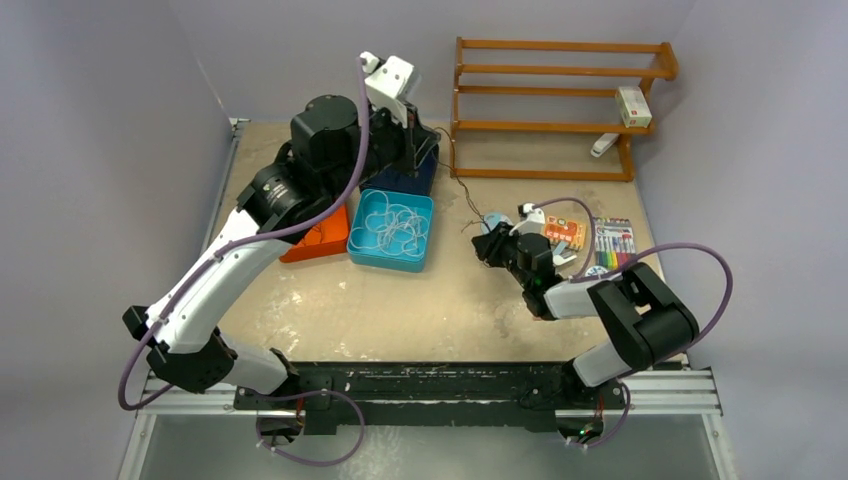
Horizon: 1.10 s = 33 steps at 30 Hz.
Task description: Untangle the cables
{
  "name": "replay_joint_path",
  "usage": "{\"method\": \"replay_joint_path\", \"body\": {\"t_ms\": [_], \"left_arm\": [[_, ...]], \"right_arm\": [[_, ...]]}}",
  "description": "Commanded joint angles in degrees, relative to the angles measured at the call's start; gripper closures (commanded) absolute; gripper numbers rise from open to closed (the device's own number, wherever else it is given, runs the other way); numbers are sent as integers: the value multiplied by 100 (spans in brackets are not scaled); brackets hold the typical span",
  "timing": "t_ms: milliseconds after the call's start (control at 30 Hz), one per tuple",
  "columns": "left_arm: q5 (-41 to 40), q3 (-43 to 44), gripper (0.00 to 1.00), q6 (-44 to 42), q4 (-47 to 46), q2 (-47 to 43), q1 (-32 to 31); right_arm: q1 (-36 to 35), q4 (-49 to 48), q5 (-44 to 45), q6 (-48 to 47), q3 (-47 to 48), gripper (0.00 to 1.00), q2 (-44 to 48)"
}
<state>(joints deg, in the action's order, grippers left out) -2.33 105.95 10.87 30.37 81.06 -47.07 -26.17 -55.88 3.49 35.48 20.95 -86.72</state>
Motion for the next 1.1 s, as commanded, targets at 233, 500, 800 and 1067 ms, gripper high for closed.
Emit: {"method": "replay_joint_path", "body": {"t_ms": [233, 500, 800, 1067], "left_arm": [[-521, 1309, 100, -351, -14, 248, -21], [-1165, 2096, 100, -677, 130, 524, -21], [-1708, 2677, 100, -1092, -27, 708, -22], [-1993, 2803, 100, -1404, -106, 751, -22]], "right_arm": [[32, -75, 284, 420, -224, 71, -126], [28, -139, 256, 601, -434, 71, -174], [25, -316, 147, 725, -598, 72, -296], [26, -398, 143, 764, -636, 86, -345]]}}
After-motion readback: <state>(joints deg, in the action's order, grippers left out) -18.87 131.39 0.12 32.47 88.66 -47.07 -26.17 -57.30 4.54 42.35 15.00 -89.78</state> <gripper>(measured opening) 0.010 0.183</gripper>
